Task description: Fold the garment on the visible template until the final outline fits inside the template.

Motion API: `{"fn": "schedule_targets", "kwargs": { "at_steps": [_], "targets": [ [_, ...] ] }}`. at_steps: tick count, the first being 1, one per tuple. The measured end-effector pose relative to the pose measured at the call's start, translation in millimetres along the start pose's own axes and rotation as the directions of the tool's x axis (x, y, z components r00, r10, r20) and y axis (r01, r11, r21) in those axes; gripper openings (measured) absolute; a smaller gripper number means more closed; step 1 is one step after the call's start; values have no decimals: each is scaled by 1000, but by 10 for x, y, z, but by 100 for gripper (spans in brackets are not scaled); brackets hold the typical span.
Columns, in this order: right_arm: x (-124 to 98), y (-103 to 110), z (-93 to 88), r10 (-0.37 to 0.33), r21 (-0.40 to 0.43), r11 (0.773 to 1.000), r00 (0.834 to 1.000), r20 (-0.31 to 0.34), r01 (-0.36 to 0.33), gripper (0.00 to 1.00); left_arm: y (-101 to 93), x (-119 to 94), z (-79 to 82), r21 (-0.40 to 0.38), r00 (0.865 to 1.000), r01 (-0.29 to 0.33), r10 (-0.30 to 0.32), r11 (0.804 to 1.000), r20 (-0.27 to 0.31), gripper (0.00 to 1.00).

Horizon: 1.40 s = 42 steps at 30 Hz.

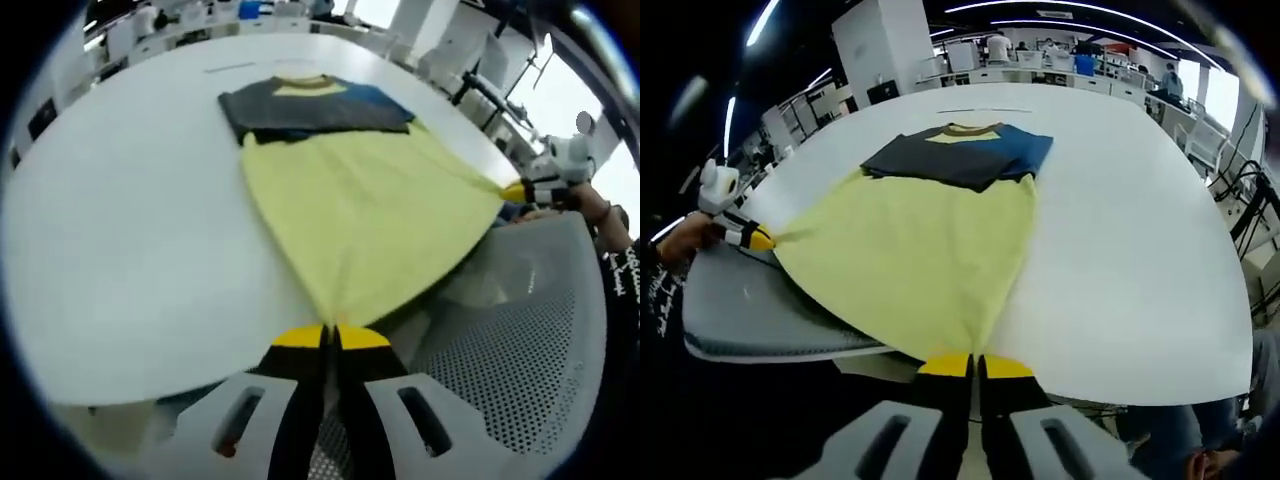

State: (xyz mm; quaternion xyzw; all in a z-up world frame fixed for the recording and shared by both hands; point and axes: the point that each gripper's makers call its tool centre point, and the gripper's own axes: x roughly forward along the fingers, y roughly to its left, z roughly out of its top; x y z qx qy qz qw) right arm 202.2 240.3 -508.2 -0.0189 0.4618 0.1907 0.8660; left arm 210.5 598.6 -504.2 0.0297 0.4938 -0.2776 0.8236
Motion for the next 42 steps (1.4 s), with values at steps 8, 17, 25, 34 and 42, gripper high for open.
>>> {"fn": "schedule_targets", "kwargs": {
  "at_steps": [8,17,25,34,42],
  "targets": [
    [-92,45,42,-20,-72,997,1000,-16,19,0,-37,-53,11,18,1000,-2,2,1000,12,0],
    [-172,49,206,-41,-121,992,999,2,41,0,-34,-175,151,-2,999,4,-4,1000,44,0],
    [-257,16,458,-54,-140,988,997,55,61,0,0,-282,418,19,995,10,-12,1000,95,0],
    [-349,-31,790,-54,-141,987,990,129,73,0,72,-437,792,5,986,7,-7,1000,167,0],
    [-361,-91,1050,-68,-151,984,983,171,94,0,124,-475,994,-12,979,29,-26,999,202,0]
  ]
}}
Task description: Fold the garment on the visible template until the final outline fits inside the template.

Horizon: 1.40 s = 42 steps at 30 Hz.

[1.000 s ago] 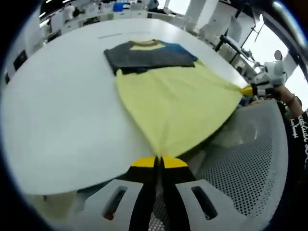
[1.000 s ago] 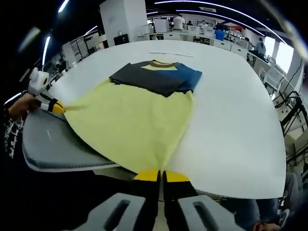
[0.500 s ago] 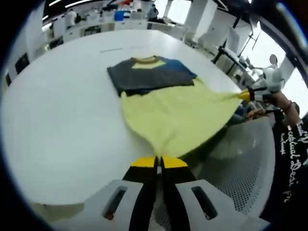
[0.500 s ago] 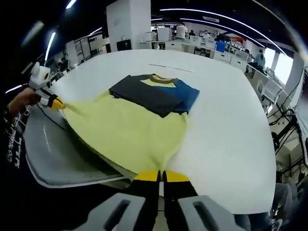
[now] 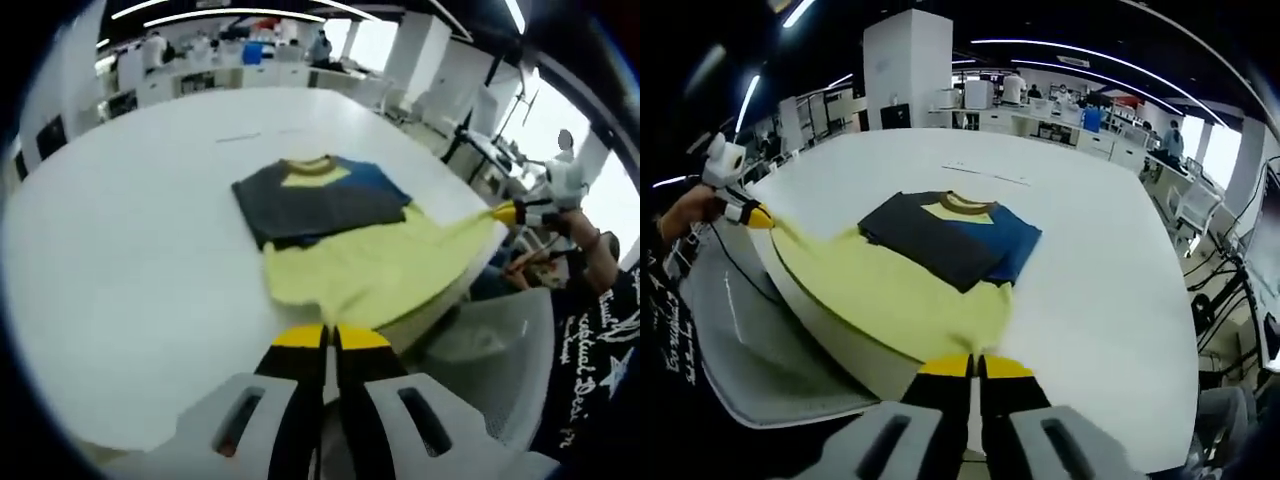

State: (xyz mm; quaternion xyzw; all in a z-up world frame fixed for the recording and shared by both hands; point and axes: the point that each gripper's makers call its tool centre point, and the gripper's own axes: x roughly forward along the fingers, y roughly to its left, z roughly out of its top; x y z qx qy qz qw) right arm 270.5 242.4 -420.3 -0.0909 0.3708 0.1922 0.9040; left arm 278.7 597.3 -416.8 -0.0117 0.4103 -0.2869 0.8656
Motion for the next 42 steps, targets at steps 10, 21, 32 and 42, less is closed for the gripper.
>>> {"fn": "schedule_targets", "kwargs": {
  "at_steps": [10,21,32,42],
  "targets": [
    [91,-109,272,1,11,1000,999,34,-1,0,107,75,288,39,1000,-11,11,999,17,0],
    [207,-214,601,27,6,1000,996,80,-28,0,247,164,618,69,999,-26,23,997,42,0],
    [454,-318,922,28,-34,999,997,69,-26,0,440,331,871,97,999,-33,30,995,40,0],
    [608,-497,1241,-10,-57,998,996,92,15,0,610,465,1205,95,995,-56,48,994,87,0]
  ]
}}
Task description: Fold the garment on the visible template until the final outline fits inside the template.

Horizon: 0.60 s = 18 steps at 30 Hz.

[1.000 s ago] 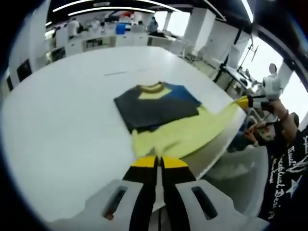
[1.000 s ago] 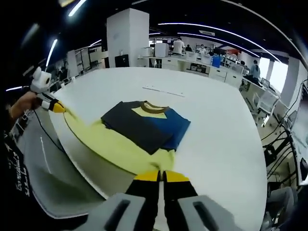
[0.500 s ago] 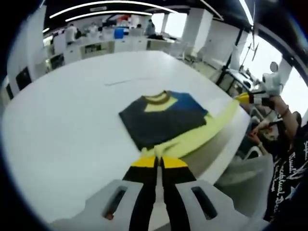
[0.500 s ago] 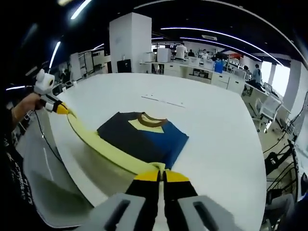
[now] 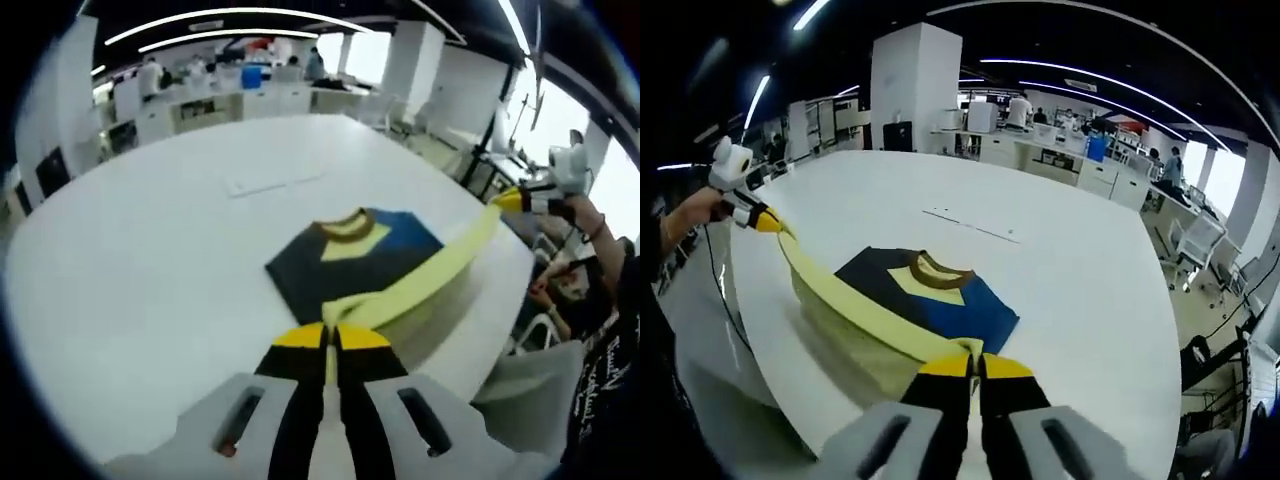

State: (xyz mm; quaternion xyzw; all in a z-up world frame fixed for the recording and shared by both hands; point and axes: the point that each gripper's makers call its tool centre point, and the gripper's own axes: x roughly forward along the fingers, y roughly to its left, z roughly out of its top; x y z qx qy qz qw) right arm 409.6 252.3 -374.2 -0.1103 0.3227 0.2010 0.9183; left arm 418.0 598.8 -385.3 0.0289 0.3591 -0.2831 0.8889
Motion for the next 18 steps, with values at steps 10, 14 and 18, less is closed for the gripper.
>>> {"fn": "schedule_targets", "kwargs": {
  "at_steps": [10,14,18],
  "targets": [
    [228,-212,271,-76,-12,997,997,33,76,0,197,191,366,34,995,-71,69,997,72,0],
    [329,-295,304,-97,28,995,995,30,97,0,257,282,483,4,993,-71,70,998,96,0],
    [450,-395,385,-108,61,992,993,39,106,0,342,413,585,3,991,-82,81,997,103,0]
  ]
}}
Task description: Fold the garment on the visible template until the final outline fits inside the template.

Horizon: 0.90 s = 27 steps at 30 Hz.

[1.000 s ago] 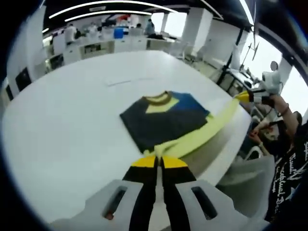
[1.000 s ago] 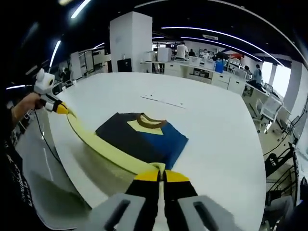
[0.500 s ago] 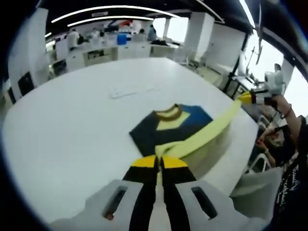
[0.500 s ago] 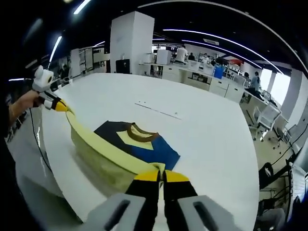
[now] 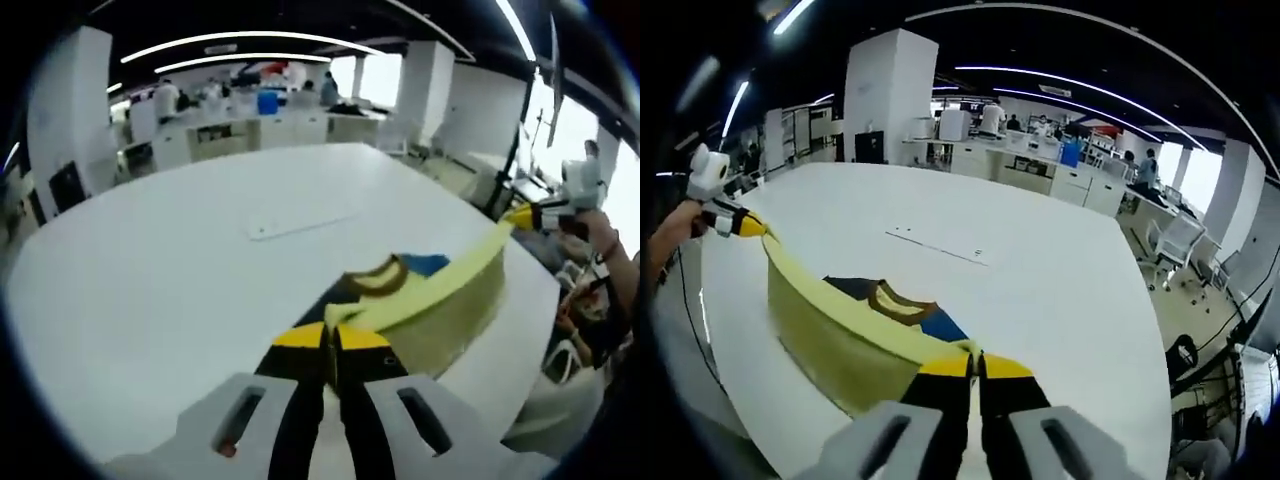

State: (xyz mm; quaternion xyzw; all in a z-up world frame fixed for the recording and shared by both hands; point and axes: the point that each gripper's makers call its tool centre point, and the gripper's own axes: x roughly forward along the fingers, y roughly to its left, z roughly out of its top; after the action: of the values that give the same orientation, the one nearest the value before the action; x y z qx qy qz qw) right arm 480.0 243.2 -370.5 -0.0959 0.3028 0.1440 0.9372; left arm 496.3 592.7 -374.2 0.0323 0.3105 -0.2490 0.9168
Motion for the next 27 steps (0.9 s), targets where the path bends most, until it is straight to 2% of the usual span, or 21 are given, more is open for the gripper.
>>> {"fn": "schedule_targets", "kwargs": {
  "at_steps": [4,9,11,13,15,18,22,27],
  "targets": [
    [172,-57,33,-2,10,1000,1000,-5,2,0,87,155,38,-15,1000,-4,4,1000,-6,0],
    [422,-125,-11,-9,22,1000,999,-34,10,0,160,387,46,-19,1000,-16,16,1000,-21,0],
    [537,-156,-49,-14,30,999,999,-51,16,0,189,479,-8,-3,998,-23,22,1000,-54,0],
    [641,-166,-63,-15,31,999,998,-56,17,0,211,546,-20,6,998,-37,37,999,-53,0],
    [730,-171,-89,-14,36,999,998,-68,17,0,264,605,-51,-17,997,-57,56,998,-59,0],
    [867,-179,-133,-8,45,999,996,-88,12,0,305,731,-100,-11,997,-59,58,998,-59,0],
    [1015,-181,-212,6,58,998,993,-118,1,0,373,883,-241,-26,995,-68,66,997,-73,0],
    [1184,-180,-348,7,64,998,988,-153,3,0,415,1052,-395,-35,992,-59,54,998,-118,0]
  ]
}}
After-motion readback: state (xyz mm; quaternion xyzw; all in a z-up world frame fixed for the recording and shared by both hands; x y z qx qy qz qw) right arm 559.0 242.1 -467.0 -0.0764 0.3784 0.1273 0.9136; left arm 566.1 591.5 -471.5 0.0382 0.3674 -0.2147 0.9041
